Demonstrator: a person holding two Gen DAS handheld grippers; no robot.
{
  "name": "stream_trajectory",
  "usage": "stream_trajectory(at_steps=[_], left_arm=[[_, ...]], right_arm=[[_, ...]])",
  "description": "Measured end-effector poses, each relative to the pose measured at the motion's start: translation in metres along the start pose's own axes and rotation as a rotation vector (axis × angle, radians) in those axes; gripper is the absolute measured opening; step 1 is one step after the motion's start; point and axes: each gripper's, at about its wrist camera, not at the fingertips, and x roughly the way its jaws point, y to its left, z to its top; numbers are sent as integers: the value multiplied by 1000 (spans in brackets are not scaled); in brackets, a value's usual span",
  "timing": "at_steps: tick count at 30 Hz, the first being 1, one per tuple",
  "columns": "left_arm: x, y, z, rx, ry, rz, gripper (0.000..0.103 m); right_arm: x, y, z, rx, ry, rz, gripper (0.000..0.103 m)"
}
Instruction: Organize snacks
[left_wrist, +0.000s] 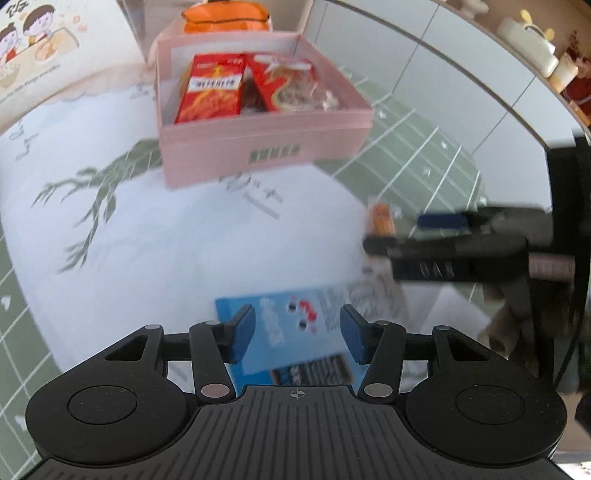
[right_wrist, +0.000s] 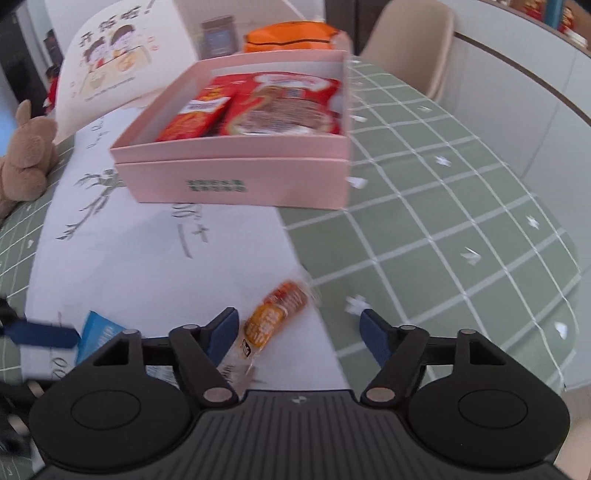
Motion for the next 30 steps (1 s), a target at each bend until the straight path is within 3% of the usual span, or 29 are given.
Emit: stream_trajectory(at_steps=[5,8,12,19,23,27,30], left_arm=[[22,-9,10,74,84,7,56],[21,-20,7,138,88,23,54],[4,-21,1,115,87,45,54],[-1,-19,-14,102,184,66,48],[6,-12,-15,65,166,92,48],[7,-5,-7,52,107,131,48],[3,7,-5,6,70,160,48]], right_arm=[[-10,-15,-13,24,8,1,76],[-16,-17,-26,-1,10,-6,77],[-21,-14,-40,-65,1,-46,81],[-19,-9,-41,-59,-6,-51,90],[-20,3,-46,-71,2,-38,91],[-32,19,-56,-116,32,71,90],[-46,28,-56,-107,-2,117,90]])
